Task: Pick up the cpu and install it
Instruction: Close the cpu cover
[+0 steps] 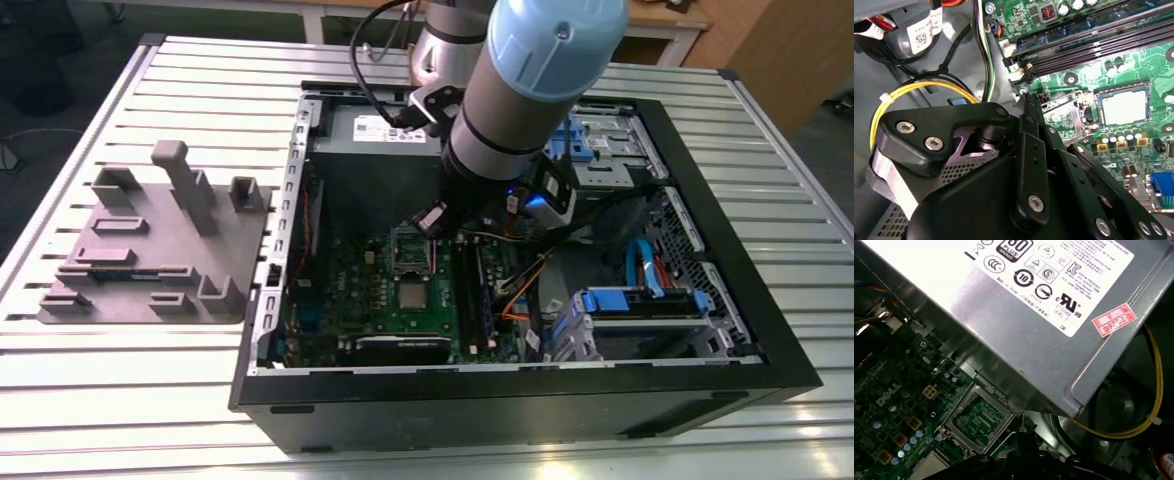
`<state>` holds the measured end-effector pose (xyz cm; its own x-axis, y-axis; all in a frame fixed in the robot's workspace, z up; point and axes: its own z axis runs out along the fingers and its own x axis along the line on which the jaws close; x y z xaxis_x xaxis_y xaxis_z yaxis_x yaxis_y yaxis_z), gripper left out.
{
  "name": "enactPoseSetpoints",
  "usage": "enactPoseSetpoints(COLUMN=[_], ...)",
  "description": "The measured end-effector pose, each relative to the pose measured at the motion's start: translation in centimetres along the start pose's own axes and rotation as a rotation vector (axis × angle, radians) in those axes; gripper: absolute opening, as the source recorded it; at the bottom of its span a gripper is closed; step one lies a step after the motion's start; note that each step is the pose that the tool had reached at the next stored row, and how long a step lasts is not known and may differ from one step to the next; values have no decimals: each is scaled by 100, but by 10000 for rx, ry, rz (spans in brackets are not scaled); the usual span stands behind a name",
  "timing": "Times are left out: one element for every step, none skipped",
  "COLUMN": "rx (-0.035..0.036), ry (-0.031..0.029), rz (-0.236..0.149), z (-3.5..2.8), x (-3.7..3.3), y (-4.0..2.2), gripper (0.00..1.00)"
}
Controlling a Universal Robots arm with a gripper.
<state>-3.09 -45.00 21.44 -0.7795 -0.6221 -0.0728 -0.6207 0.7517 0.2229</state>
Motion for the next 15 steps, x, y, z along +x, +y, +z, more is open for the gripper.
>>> enactPoseSetpoints(rx=[-1, -1, -3, -3, -3, -4, -4, -5, -3, -3, -3, -3, -3, -3, -3], ry=[-1, -1, -1, -2, -2, -4, -4, -4, -1, -2, -2, -2, -2, -2, -2], rz=[0, -1, -2, -2, -2, -2, -3, -3, -2, -2, -2, -2, -2, -2, -2], z=[7, 14, 19, 27, 36, 46, 56, 65, 73, 81, 87, 94, 100, 106, 112], x=[-8, -17, -23, -30, -36, -41, -46, -50, -53, -55, -56, -56, -56, -56, -56], y=[4, 9, 15, 21, 28, 32, 35, 38, 40, 41, 41, 41, 40, 40, 38], gripper=[10, 10, 10, 10, 10, 10, 10, 10, 10, 10, 10, 10, 10, 10, 10])
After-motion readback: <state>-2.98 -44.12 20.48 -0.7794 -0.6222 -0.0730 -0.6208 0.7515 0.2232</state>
